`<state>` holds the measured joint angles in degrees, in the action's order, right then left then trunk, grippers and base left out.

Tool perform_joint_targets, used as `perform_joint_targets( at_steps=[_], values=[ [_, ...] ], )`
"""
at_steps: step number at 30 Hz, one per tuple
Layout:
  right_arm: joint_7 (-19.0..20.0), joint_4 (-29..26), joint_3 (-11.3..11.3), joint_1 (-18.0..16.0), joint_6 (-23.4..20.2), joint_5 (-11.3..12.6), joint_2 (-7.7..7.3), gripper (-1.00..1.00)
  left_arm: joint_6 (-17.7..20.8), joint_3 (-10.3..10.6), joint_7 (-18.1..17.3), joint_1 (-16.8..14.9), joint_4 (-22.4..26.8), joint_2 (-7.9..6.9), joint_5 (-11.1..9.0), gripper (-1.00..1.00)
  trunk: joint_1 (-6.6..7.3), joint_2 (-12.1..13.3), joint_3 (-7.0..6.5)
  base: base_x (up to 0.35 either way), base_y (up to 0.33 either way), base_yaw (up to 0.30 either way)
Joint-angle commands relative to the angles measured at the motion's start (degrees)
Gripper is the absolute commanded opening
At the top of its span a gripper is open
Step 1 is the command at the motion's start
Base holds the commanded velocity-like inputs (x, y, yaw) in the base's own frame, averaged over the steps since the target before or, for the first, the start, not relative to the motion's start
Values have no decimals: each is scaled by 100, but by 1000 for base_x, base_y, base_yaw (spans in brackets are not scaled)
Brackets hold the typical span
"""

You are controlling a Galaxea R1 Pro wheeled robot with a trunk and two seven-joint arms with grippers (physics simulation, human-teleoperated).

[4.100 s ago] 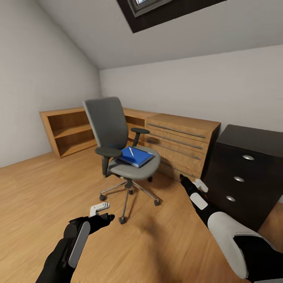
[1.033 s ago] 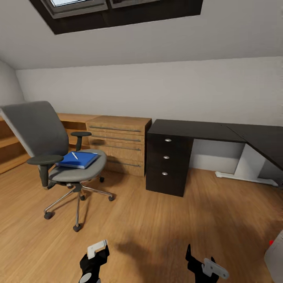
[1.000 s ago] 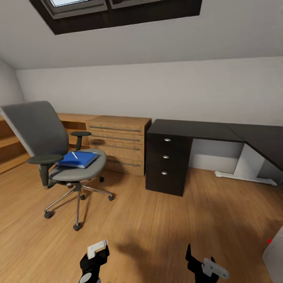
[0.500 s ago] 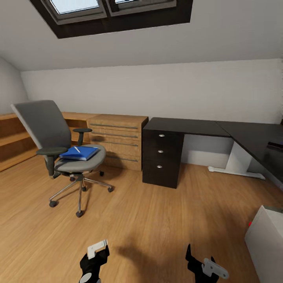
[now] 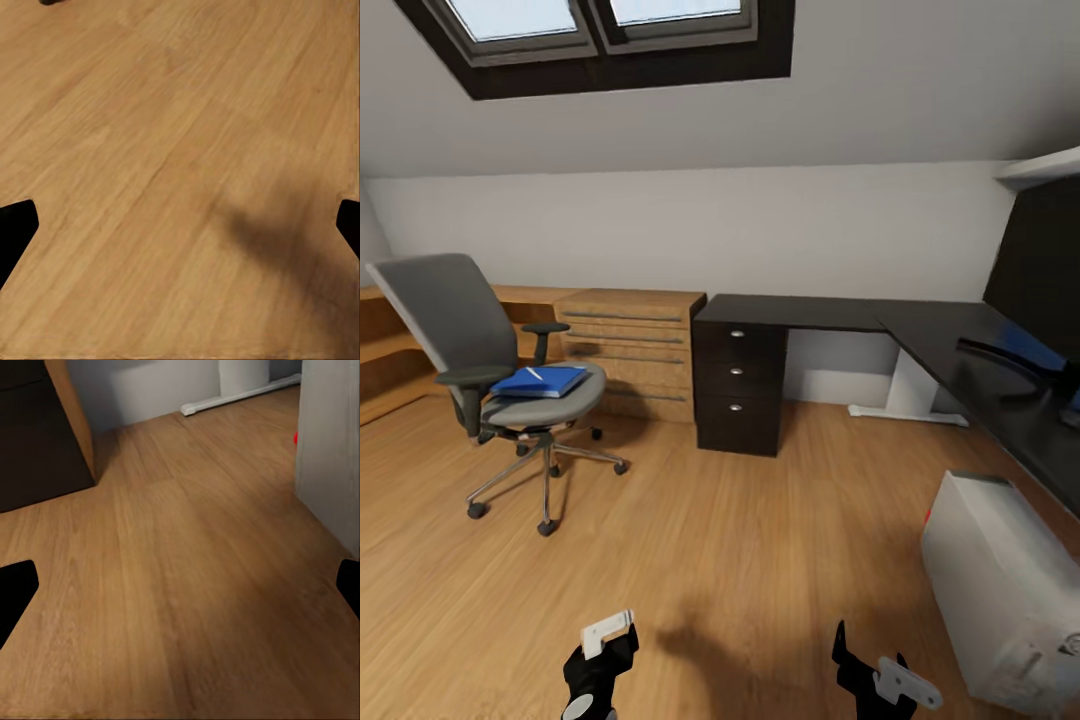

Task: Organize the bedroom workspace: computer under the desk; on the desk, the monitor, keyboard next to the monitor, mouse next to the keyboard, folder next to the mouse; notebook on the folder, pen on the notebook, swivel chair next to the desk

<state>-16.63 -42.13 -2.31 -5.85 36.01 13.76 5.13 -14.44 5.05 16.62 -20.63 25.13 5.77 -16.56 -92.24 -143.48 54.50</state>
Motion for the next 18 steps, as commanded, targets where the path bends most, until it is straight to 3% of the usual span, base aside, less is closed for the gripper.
perform_joint_targets(
  at_steps=[1, 9, 18],
  values=[
    [-33, 3, -24, -4, 20, 22, -3, 100, -24, 48, 43, -2, 0, -6, -50, 100, 5, -2, 5, -335, 0, -258],
    [-33, 3, -24, -4, 21, 20, -3, 100, -24, 48, 43, -2, 0, -6, -51, 100, 5, -2, 5, -323, -72, -264],
    [-28, 7, -24, -4, 20, 13, -3, 100, -30, 48, 43, -2, 0, -6, -51, 100, 5, -2, 24, -188, -290, -248]
  ],
)
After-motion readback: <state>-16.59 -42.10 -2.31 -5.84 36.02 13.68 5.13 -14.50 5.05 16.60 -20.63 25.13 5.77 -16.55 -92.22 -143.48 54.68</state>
